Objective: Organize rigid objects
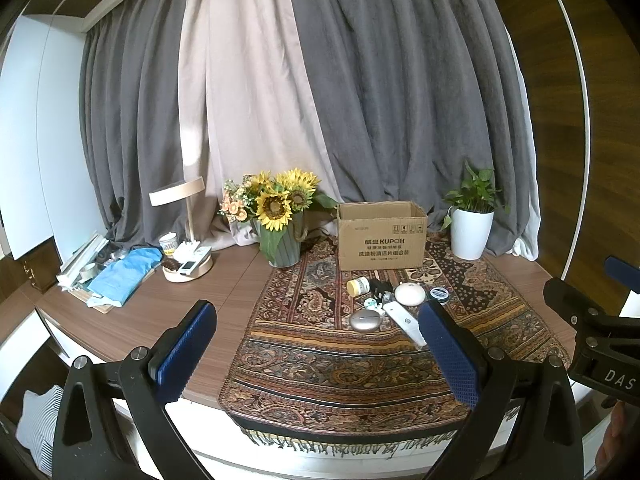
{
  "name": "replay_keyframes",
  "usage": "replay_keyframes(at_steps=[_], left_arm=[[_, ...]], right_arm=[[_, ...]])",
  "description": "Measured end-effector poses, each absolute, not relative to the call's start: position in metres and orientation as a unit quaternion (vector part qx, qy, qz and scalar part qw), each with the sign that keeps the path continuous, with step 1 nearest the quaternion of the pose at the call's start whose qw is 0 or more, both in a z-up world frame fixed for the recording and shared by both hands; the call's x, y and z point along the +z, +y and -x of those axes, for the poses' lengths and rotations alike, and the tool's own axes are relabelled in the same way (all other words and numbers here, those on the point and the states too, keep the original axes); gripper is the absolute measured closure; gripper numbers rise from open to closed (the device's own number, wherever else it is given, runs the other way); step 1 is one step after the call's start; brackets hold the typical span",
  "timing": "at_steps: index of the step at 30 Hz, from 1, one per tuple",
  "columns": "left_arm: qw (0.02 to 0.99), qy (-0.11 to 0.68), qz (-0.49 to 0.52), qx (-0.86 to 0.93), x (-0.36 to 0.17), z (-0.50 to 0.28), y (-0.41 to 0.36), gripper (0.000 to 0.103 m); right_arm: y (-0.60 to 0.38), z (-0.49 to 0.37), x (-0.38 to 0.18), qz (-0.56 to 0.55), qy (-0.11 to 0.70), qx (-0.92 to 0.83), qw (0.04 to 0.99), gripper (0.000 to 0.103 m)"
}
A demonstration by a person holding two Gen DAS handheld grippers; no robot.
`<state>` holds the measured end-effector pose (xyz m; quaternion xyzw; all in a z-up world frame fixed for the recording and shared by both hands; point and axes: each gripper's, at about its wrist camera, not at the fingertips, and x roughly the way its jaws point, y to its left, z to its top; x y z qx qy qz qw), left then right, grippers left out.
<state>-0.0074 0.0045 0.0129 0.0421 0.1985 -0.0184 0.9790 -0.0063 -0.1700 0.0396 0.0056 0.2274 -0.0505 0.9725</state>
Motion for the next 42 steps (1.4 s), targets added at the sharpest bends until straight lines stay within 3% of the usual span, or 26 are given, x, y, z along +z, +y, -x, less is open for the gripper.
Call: replay_keyframes(at_steps=[24, 42], left_arm=[[0.978, 0.201, -0.041, -0.021, 0.006, 0.009, 0.002, 0.000], [0.963, 0.265, -0.039, -0.022, -0.032, -0.047, -0.018, 0.000]], right_arm=[[-0.171, 0.000, 0.036, -0.011, 0.235, -0.044, 0.971, 0.000], [-0.195, -0.062, -0.019, -0.036, 0.308, -0.033, 0.950, 0.000]])
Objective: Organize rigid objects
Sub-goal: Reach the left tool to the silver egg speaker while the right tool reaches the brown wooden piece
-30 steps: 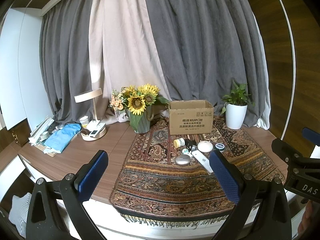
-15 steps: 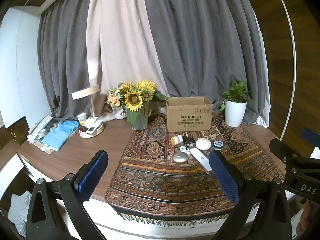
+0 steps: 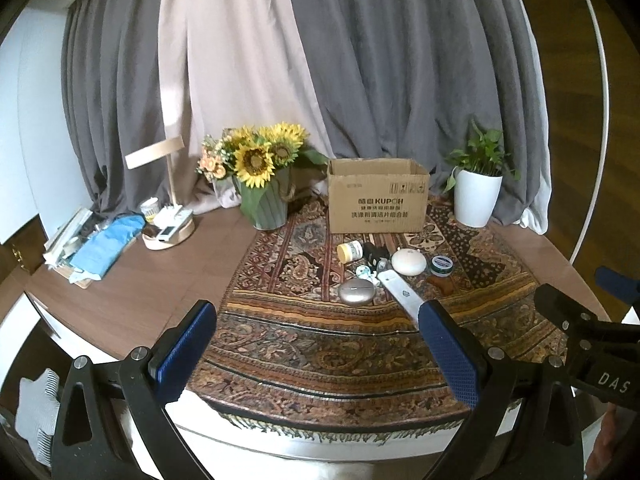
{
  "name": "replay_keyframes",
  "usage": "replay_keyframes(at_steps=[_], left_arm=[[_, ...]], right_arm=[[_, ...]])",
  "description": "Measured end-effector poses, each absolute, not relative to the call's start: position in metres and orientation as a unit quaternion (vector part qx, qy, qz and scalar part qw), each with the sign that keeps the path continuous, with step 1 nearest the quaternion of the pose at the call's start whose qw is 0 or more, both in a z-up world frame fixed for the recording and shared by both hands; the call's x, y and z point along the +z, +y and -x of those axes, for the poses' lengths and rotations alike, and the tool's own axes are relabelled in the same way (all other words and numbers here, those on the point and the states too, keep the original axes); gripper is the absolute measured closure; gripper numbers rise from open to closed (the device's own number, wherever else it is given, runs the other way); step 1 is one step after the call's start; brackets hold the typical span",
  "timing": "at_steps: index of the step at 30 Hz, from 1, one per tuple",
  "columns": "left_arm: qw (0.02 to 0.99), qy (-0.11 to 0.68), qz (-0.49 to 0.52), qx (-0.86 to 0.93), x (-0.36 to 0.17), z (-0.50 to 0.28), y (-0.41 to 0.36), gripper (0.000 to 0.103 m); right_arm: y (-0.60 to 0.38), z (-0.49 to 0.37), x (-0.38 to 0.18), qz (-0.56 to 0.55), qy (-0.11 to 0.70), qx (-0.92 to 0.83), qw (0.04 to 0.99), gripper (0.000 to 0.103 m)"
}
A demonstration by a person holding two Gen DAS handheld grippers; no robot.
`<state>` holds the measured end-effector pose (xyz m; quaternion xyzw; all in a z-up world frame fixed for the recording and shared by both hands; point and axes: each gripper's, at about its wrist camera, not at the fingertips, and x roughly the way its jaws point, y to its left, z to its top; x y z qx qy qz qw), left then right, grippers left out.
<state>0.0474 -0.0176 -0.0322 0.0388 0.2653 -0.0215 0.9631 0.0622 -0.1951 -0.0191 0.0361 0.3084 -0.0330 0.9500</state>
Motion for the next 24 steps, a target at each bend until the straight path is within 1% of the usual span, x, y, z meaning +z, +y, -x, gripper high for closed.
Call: replay_keyframes(at_steps=[6, 15, 24], left_arm=[[0.957, 0.288, -0.028, -0.028, -0.050, -0.097, -0.022, 0.000], [0.941, 0.335, -0.045, -0.034, -0.082, -0.170, -0.026, 0.001], [0.927, 0.371, -0.024, -0.039, -0.111, -0.211, -0.044, 0.001]], right_arm=[[-0.198, -0.112, -0.035, -0.034, 0.333, -0.029, 0.942, 0.000], [-0.201, -0.176, -0.067, -0.031, 0.379, -0.033, 0.924, 0.001], [-0.220, -0.224, -0.098, -0.017, 0.416, -0.015, 0.909, 0.004]])
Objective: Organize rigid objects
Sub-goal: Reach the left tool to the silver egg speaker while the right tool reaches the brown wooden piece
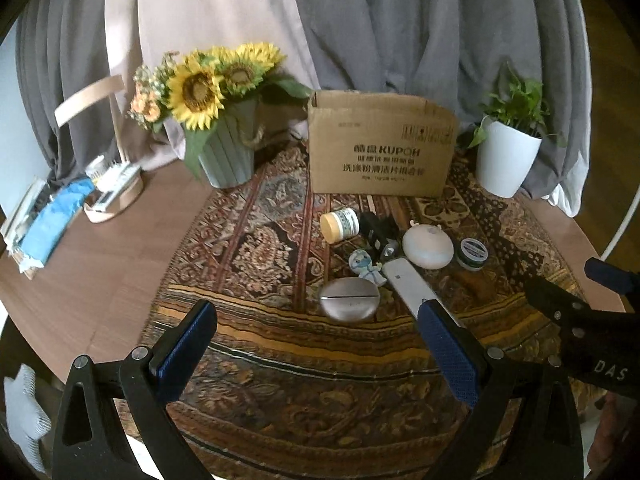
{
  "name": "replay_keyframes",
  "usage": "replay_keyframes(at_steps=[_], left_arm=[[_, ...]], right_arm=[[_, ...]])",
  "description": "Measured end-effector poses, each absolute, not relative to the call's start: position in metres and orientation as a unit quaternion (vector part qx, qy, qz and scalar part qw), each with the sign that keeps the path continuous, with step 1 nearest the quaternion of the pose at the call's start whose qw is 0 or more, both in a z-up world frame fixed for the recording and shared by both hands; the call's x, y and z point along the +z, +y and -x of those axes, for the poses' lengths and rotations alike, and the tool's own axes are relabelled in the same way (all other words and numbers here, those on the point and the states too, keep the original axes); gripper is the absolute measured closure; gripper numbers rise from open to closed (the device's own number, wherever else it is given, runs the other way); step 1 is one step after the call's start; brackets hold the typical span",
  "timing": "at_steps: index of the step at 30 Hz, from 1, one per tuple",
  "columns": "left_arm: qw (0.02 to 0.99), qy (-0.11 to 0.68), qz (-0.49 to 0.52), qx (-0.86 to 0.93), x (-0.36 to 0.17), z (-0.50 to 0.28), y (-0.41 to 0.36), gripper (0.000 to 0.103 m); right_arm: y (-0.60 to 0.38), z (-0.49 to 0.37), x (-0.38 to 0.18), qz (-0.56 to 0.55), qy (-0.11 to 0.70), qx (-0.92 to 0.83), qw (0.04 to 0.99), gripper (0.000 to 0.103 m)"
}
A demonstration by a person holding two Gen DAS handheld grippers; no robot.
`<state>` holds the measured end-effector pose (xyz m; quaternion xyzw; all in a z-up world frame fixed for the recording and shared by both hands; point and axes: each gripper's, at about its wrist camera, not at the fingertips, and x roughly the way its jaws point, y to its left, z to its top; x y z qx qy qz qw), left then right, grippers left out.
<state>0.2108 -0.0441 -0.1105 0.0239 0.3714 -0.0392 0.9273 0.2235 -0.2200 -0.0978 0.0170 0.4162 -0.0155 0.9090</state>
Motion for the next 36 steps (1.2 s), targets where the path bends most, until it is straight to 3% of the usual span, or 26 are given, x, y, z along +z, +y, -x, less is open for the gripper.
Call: replay_keyframes(at_steps=[24, 36], left_arm=[[0.899, 0.437, -0.010, -0.006, -0.197, -0.284, -0.072, 0.007], [0.889, 0.457, -0.010, -0.021, -0.214, -0.303, -0.076, 0.019]], right_arm=[[-0.237, -0.301, -0.193, -0.019, 0.487, 0.060, 0.871, 0.035], [-0.233, -0.311, -0.205, 0.003, 0.488, 0.067, 0.870, 0.053]])
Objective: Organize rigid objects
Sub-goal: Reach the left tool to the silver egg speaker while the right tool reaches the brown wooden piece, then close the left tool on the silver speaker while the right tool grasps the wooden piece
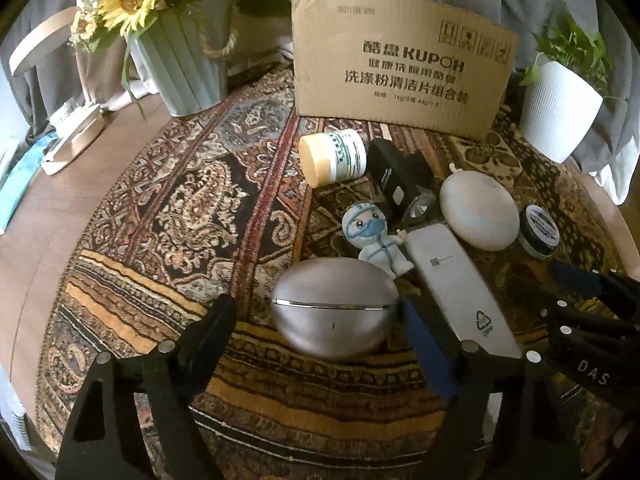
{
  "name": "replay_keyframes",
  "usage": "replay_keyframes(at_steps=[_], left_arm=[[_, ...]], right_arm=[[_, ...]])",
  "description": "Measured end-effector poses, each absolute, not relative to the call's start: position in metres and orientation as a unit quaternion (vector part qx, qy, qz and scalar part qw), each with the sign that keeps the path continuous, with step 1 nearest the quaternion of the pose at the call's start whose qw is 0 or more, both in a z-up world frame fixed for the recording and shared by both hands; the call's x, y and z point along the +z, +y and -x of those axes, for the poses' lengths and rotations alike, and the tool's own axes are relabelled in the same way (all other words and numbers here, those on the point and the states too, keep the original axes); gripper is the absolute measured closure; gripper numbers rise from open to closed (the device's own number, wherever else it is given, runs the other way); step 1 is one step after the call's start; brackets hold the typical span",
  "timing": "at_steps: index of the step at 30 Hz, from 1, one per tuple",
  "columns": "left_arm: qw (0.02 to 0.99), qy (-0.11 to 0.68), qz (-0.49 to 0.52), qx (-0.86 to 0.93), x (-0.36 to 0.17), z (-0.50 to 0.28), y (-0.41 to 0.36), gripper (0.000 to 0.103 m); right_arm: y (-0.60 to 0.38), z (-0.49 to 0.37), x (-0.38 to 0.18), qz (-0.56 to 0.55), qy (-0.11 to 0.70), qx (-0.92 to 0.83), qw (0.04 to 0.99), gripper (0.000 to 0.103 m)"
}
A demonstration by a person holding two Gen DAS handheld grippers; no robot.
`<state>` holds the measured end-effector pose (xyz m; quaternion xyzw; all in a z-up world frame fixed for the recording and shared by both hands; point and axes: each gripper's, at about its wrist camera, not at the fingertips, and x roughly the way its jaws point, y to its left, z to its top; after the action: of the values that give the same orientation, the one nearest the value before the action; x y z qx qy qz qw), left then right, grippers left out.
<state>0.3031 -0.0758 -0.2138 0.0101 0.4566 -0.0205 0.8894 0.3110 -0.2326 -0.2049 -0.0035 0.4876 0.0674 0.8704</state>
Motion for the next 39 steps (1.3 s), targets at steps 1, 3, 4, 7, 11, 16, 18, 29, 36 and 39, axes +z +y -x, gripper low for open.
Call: replay_keyframes(at_steps=[1, 3, 4, 7, 11, 16, 18, 29, 36, 39], left_arm=[[0.889, 0.458, -0.009, -0.022, -0.215, -0.305, -0.076, 0.021], [0.886, 0.462, -0.008, -0.028, -0.218, -0.307, -0.076, 0.025], [0.885, 0.464, -0.009, -0.030, -0.219, -0.307, -0.077, 0.028], [0.881, 0.471, -0.010, -0.041, -0.223, -0.308, -0.078, 0.038], [0.883, 0.466, -0.017, -0.044, -0.222, -0.305, -0.079, 0.038], [0.885, 0.463, -0.017, -0.046, -0.216, -0.300, -0.077, 0.038], [0.886, 0.461, -0.019, -0.045, -0.212, -0.297, -0.077, 0.038], [0.900, 0.433, -0.021, -0.049, -0.176, -0.285, -0.074, 0.038], [0.911, 0.408, -0.028, -0.054, -0.150, -0.282, -0.076, 0.038], [0.917, 0.394, -0.028, -0.057, -0.137, -0.283, -0.076, 0.038]], right_arm=[[-0.232, -0.311, -0.205, 0.007, 0.487, 0.067, 0.871, 0.055], [-0.231, -0.310, -0.205, 0.016, 0.486, 0.065, 0.871, 0.059], [-0.231, -0.309, -0.204, 0.018, 0.487, 0.067, 0.871, 0.063], [-0.231, -0.309, -0.204, 0.023, 0.488, 0.072, 0.870, 0.075], [-0.231, -0.307, -0.202, 0.021, 0.487, 0.076, 0.870, 0.076], [-0.229, -0.301, -0.196, 0.014, 0.481, 0.078, 0.873, 0.076], [-0.228, -0.299, -0.191, 0.014, 0.476, 0.077, 0.876, 0.076], [-0.228, -0.290, -0.159, 0.000, 0.452, 0.079, 0.888, 0.076], [-0.229, -0.287, -0.135, -0.002, 0.431, 0.076, 0.899, 0.076], [-0.230, -0.287, -0.122, -0.005, 0.420, 0.075, 0.904, 0.076]])
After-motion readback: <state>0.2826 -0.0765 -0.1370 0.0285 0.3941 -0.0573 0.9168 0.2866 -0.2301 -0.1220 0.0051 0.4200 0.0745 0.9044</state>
